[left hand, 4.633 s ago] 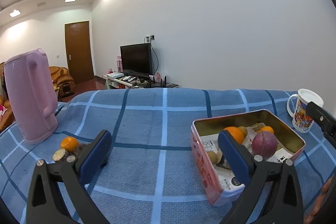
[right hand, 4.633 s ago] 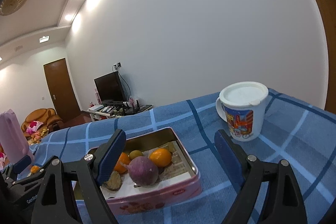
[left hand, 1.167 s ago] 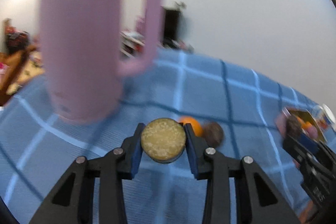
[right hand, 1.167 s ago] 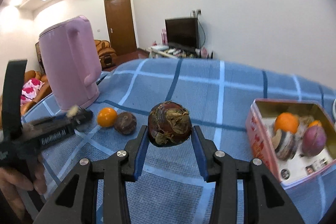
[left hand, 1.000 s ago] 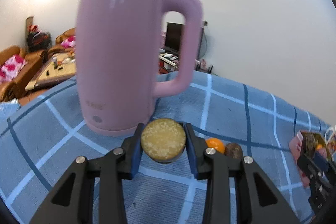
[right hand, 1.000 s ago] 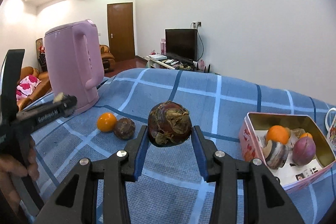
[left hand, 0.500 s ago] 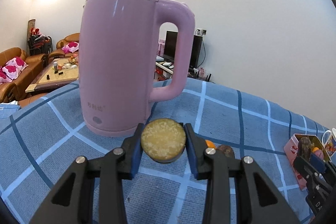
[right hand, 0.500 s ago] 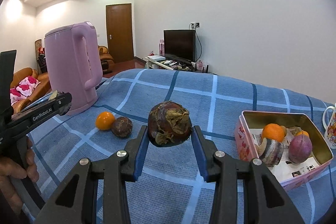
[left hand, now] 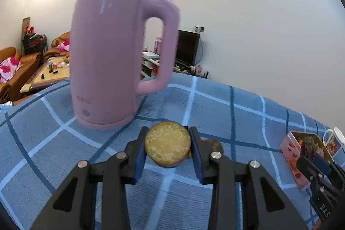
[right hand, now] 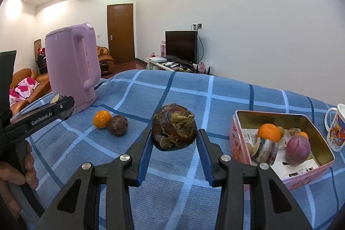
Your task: Organize fruits
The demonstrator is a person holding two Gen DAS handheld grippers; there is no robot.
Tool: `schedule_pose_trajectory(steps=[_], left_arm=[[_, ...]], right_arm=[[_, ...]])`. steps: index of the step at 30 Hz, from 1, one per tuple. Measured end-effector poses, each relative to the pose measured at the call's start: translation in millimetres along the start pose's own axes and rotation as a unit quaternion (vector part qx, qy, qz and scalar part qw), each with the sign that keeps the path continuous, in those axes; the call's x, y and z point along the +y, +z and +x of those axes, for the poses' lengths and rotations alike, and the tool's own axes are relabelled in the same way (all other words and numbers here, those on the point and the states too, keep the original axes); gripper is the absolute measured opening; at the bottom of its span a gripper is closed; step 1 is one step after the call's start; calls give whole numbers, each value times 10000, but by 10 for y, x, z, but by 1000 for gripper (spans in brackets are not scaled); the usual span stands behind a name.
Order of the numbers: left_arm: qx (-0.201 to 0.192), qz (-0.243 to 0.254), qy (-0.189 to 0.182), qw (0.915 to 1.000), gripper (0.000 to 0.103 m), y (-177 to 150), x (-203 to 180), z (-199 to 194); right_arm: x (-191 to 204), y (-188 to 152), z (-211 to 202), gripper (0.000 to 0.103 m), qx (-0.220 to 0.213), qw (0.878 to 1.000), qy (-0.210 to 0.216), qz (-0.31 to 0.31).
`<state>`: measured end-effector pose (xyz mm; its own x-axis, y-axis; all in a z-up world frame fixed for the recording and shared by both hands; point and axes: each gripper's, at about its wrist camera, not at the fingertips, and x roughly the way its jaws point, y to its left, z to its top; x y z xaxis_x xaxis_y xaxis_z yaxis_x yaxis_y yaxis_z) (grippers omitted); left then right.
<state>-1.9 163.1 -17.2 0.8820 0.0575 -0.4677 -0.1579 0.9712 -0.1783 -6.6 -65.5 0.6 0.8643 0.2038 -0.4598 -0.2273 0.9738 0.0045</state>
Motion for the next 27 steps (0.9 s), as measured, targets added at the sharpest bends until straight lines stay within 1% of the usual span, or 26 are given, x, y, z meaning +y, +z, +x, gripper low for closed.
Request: schedule_pose_trajectory(steps=[14,21,27], left_arm=[[-116,724,-203,9971,39,-137,-655,-151],[-111,915,-327,9952,39,-194,-915,-182],[-52,959,-483,9942,39,-230,-1098,-210]], right_arm=[[-215,-74,-127,43,-34,10000,-93,10],[-340,-109,-210,44,-87,9998,-201,-41],[-483,-130,-262,44,-100,9995,-302,-2]])
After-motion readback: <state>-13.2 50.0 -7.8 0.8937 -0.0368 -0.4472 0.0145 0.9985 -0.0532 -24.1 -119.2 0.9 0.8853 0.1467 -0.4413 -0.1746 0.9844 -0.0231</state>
